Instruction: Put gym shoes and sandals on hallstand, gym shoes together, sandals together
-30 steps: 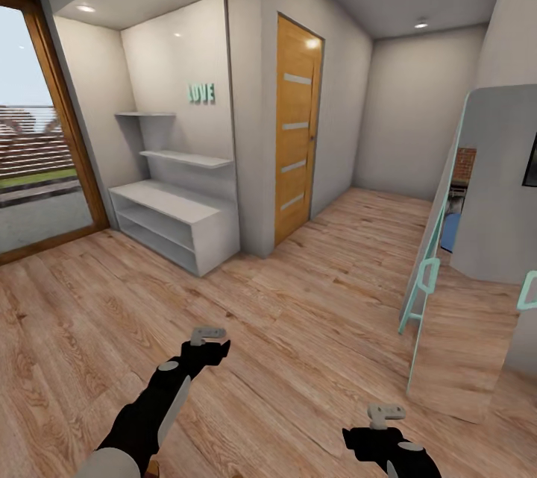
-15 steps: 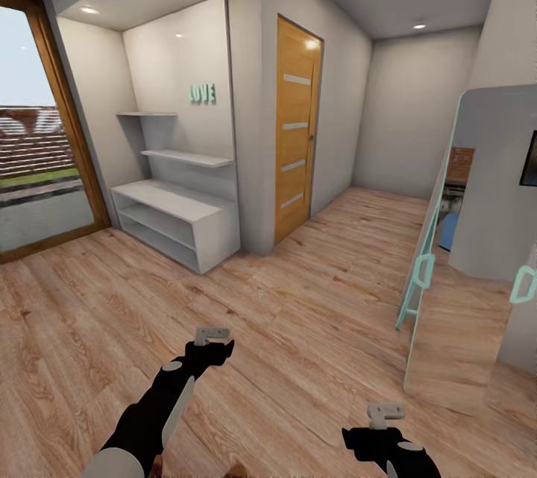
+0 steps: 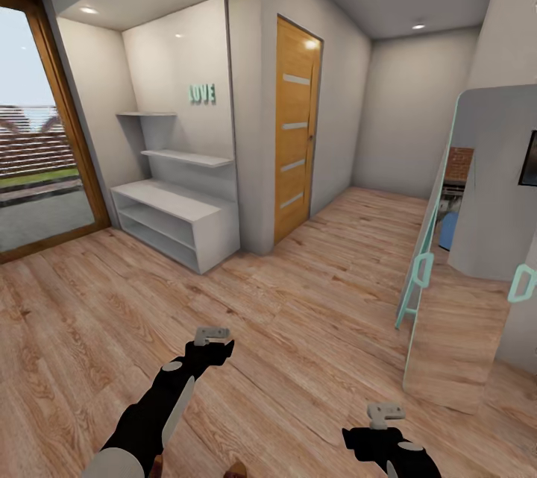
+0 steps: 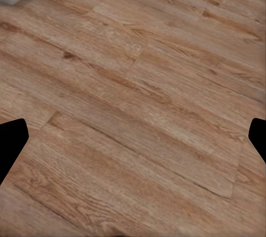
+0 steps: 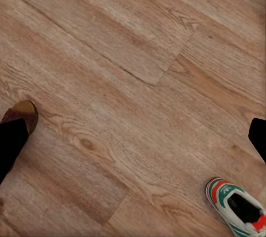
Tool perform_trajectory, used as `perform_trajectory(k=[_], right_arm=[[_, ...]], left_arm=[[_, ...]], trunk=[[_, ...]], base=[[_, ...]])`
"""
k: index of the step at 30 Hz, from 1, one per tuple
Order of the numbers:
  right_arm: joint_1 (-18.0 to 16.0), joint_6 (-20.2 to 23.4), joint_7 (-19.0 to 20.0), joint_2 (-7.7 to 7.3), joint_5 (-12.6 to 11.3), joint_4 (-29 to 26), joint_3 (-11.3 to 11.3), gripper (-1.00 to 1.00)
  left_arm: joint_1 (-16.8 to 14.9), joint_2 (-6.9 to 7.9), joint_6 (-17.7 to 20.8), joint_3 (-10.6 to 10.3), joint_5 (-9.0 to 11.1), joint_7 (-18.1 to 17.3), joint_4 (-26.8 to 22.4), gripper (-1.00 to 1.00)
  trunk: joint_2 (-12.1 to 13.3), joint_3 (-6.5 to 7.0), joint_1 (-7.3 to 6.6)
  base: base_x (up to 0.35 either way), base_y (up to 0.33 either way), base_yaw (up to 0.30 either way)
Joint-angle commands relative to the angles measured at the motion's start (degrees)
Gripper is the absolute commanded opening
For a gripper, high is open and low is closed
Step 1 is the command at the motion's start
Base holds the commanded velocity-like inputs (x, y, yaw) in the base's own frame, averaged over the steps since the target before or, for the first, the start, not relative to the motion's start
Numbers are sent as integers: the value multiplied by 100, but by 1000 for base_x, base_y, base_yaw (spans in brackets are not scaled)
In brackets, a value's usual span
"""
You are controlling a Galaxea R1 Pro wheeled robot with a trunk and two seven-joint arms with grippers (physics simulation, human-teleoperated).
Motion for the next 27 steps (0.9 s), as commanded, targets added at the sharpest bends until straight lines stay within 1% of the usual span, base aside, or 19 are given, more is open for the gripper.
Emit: perform_trajectory(k=[1, 8, 11, 23, 27], right_arm=[[-3, 29, 10, 2, 6, -8, -6, 100], [-3, 28, 9, 2, 6, -8, -10, 100], [-3, 28, 10, 2, 6, -8, -11, 100], [-3, 28, 10, 2, 9, -6, 10, 100], [-3, 30, 7, 2, 3, 7, -16, 100]], left_arm=[[-2, 0, 36, 1, 38, -7, -9, 100], [-2, 0, 32, 0, 45, -9, -6, 100], [0, 0, 32, 0, 44, -7, -2, 100], [49, 12, -47, 8, 27, 0, 25, 100], [59, 27, -176, 21, 29, 6, 301, 100]], trunk=[[-4, -6, 0], [-4, -6, 0], [-4, -6, 0], [-4, -6, 0], [-4, -6, 0]], base=[[-1, 0, -88], [0, 0, -207], [0, 0, -127], [0, 0, -25], [0, 0, -2]])
